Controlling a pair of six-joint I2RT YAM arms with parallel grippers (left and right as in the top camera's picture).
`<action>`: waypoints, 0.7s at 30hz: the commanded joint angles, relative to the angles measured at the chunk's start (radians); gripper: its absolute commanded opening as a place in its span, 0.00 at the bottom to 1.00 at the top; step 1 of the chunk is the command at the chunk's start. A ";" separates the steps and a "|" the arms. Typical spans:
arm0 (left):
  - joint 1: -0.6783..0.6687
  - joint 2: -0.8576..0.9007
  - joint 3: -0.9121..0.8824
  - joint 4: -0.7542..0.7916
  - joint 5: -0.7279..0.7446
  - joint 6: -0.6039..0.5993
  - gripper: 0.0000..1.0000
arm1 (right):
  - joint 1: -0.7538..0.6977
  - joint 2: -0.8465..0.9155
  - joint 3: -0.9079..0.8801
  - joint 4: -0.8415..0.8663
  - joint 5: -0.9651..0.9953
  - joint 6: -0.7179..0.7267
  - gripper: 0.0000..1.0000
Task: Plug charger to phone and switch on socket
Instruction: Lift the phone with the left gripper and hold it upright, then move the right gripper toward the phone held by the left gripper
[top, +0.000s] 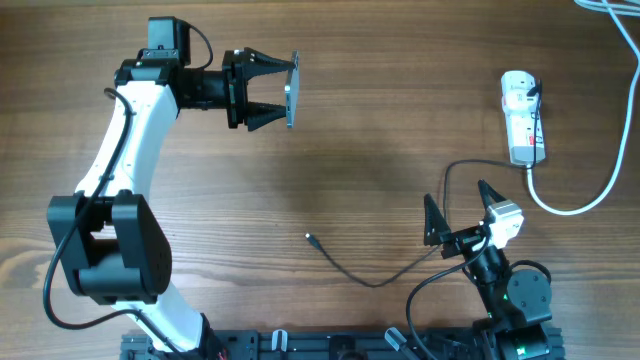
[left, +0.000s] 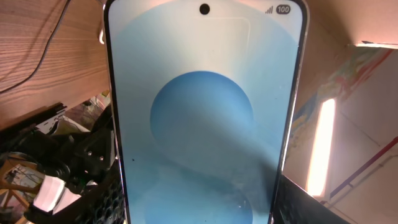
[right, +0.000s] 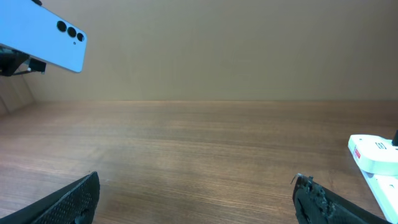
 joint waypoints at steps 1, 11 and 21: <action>0.002 -0.032 0.003 0.003 0.027 -0.005 0.65 | 0.004 0.001 -0.001 0.003 0.014 -0.020 1.00; 0.002 -0.032 0.003 0.003 0.027 -0.005 0.65 | 0.004 0.001 -0.001 0.003 0.014 -0.020 1.00; 0.002 -0.032 0.003 -0.057 0.035 -0.013 0.66 | 0.004 0.001 -0.001 0.003 0.014 -0.020 1.00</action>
